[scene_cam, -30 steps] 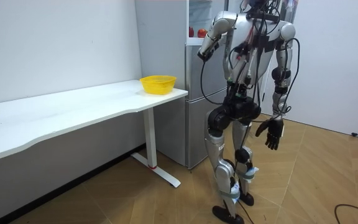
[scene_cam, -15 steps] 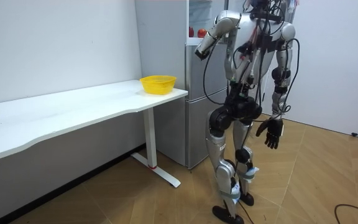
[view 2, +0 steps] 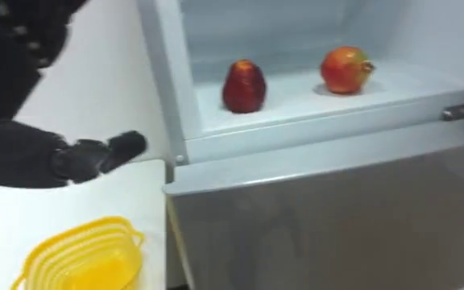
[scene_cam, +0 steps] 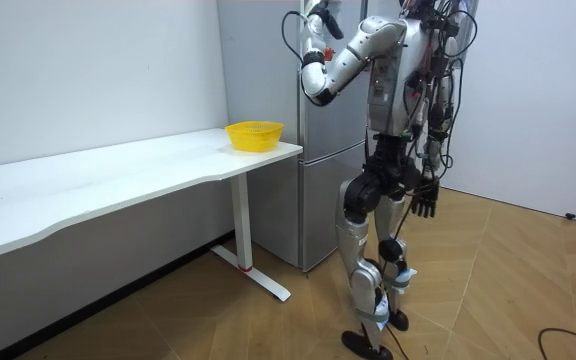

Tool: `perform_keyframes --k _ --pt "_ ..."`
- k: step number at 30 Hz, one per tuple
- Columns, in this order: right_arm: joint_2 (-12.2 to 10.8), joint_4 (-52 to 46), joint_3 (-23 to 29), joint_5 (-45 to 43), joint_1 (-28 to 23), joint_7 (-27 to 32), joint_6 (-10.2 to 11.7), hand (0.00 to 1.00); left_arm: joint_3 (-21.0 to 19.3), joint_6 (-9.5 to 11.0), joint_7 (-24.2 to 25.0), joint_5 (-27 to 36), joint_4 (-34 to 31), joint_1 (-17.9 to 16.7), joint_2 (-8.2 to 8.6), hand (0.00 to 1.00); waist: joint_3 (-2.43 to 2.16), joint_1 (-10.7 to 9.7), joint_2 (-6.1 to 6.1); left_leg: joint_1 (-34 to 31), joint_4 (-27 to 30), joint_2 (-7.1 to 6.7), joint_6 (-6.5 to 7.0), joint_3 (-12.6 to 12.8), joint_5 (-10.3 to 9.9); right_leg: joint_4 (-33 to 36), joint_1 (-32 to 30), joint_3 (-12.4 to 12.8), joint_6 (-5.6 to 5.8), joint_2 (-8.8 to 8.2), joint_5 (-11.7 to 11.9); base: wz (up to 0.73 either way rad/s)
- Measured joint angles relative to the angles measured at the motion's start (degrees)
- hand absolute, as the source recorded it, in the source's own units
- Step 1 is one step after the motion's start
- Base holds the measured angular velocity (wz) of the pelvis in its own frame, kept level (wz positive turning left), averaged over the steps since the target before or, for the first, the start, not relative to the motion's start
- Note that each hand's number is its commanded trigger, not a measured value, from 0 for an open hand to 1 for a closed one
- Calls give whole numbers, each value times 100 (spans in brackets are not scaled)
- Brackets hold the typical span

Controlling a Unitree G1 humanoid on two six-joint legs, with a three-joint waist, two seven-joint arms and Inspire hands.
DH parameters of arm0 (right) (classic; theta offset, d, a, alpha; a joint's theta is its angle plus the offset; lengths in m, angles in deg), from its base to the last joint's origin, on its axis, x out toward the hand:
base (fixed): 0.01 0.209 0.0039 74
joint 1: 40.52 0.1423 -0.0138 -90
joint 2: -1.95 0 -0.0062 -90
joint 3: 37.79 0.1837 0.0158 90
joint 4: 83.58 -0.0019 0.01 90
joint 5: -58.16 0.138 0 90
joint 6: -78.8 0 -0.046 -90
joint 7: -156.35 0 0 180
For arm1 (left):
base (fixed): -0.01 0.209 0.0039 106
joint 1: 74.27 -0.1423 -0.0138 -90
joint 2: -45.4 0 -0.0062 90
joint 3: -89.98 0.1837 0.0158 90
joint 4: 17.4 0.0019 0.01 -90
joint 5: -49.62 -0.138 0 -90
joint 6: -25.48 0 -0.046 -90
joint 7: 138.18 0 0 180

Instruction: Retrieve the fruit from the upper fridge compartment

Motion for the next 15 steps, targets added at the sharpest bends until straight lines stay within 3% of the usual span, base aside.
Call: perform_keyframes --k 2,5,8,10,13,15 --pt "-62 0 19 -5 -27 99 -7 0 -288 28 -165 -6 4 -146 13 0 8 48 11 10 -1 -23 1 -128 1 -3 77 -123 19 -29 -15 35" --pt "-115 61 47 -2 -32 181 -2 0 -800 206 -504 -64 26 -643 124 0 26 196 39 62 -1 -40 2 -206 2 -2 114 -167 35 -52 -32 10" --pt "-154 102 49 25 -54 209 -3 0 -1155 212 -724 -52 50 -1076 359 0 47 260 20 27 1 -82 3 -360 6 25 121 -327 48 -108 -82 28" --pt "-165 109 46 18 -108 256 -19 0 -1322 308 -890 -67 158 -1580 693 0 44 319 3 15 2 -114 12 -454 14 48 129 -392 61 -134 -113 19" --pt "-212 97 45 16 -213 307 -39 0 -1438 277 -1234 -118 438 -2222 1098 0 40 392 -57 -14 33 -139 16 -526 17 19 173 -480 71 -161 -131 16" --pt "-239 91 45 14 -255 305 -119 0 -1460 245 -1436 -130 662 -2513 1227 0 27 441 -102 -28 96 -152 16 -573 17 8 210 -519 76 -179 -143 11"
